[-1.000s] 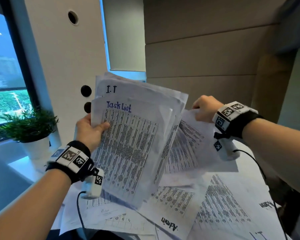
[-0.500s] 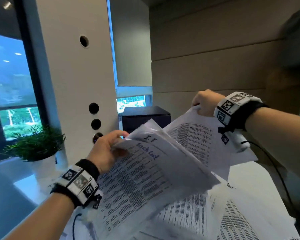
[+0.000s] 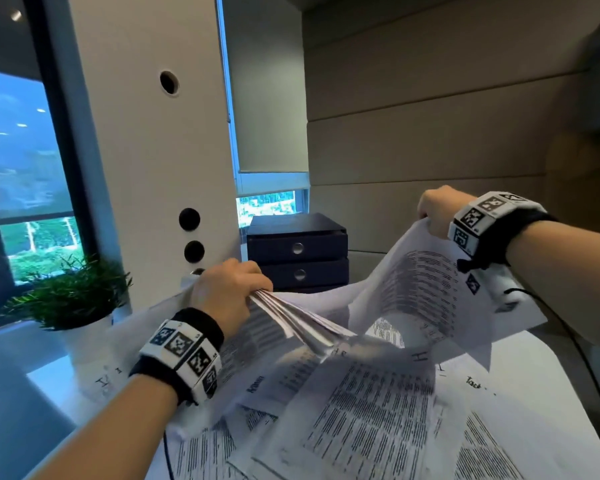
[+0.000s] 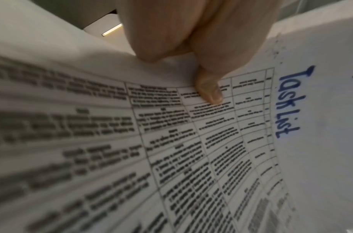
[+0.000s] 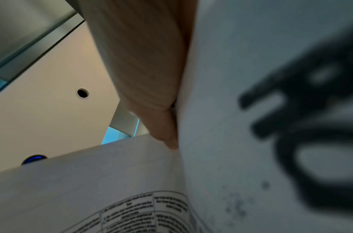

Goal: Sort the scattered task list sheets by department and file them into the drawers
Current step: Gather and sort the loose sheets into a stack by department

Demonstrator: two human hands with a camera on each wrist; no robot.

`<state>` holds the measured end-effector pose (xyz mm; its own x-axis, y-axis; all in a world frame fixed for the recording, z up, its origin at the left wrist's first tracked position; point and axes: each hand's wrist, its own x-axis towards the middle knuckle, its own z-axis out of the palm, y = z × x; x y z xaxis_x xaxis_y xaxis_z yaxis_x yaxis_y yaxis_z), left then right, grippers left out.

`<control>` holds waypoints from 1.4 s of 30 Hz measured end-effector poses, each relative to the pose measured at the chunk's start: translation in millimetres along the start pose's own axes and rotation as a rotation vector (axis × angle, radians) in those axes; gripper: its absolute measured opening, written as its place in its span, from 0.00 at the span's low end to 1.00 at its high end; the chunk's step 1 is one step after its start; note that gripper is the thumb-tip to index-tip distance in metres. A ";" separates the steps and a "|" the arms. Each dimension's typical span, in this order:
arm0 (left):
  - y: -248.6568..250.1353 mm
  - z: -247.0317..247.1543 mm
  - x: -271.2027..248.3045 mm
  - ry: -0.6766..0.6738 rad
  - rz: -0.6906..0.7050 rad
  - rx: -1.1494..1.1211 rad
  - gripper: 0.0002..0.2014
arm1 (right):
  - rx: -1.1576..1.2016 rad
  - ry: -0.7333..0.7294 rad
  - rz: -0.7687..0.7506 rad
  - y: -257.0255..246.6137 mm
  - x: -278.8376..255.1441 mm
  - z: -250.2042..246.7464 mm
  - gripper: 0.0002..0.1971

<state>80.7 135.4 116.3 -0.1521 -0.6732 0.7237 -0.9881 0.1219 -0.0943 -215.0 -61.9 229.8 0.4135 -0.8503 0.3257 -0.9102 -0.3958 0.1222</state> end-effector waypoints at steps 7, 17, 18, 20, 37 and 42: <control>-18.6 1.2 3.6 0.178 -0.106 -0.379 0.18 | -0.098 0.051 0.083 15.9 5.9 -21.5 0.08; 2.8 2.4 9.0 0.070 -0.093 -0.560 0.06 | -0.022 0.133 -0.104 -50.3 10.4 -41.1 0.09; 4.4 4.6 10.9 0.067 -0.083 -0.527 0.07 | 0.024 0.123 -0.156 -64.4 6.1 -44.2 0.08; 9.0 7.9 15.2 0.069 -0.071 -0.470 0.09 | 0.085 0.107 -0.261 -88.2 0.0 -47.6 0.07; 55.7 1.1 35.4 0.020 -0.163 -0.205 0.09 | 0.091 0.168 -0.432 -117.7 -26.0 -56.9 0.07; 53.2 16.3 32.8 -0.033 -0.187 -0.297 0.13 | -0.095 0.192 -0.415 -121.2 -28.8 -55.1 0.06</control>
<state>22.7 107.9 123.9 0.0251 -0.7268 0.6864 -0.9493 0.1979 0.2444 -118.0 29.7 257.3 0.7393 -0.5436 0.3974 -0.6706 -0.6482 0.3608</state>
